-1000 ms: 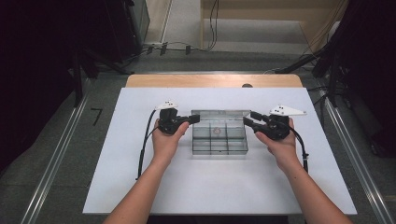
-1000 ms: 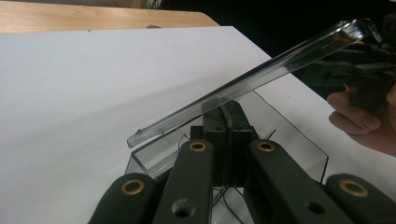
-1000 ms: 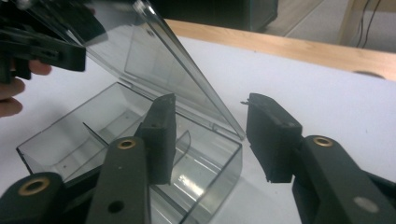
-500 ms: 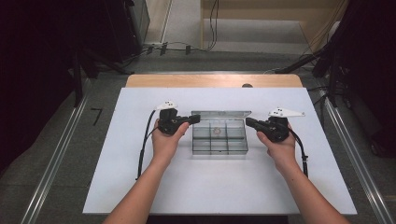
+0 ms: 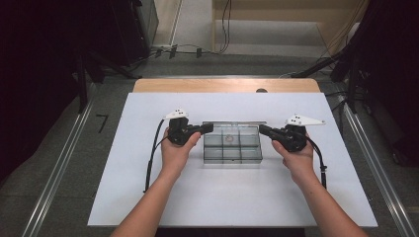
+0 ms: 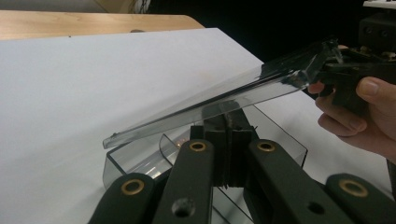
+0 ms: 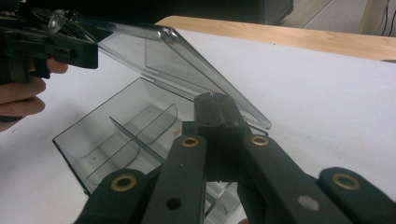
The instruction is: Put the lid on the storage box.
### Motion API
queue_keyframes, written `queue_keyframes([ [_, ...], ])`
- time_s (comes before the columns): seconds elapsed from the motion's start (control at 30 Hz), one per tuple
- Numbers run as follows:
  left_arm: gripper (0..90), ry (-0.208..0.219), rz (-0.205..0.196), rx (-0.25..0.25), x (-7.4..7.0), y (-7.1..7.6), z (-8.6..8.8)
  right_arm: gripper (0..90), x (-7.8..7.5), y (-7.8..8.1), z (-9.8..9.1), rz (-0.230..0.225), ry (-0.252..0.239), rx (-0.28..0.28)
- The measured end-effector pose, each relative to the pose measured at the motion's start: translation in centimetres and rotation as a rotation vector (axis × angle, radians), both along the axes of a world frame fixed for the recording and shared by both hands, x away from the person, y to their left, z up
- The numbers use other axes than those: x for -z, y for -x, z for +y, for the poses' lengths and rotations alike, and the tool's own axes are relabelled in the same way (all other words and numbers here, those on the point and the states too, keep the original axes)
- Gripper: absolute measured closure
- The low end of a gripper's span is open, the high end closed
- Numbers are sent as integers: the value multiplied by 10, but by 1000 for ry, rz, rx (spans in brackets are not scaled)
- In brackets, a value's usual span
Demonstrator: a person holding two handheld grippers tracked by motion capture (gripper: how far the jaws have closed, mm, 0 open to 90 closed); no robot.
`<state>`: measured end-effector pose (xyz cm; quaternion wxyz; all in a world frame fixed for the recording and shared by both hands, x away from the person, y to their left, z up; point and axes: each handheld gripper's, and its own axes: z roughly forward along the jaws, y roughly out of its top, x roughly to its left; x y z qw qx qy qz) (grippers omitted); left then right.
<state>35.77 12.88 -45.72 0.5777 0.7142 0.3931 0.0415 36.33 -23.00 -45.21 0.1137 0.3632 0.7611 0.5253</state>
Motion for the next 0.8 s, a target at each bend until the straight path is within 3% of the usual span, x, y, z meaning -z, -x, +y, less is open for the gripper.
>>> queue_keyframes([
  [0.8,900,17,-30,28,-2,18,-1,876,-3,19,-4,-35,-10,-27],
])
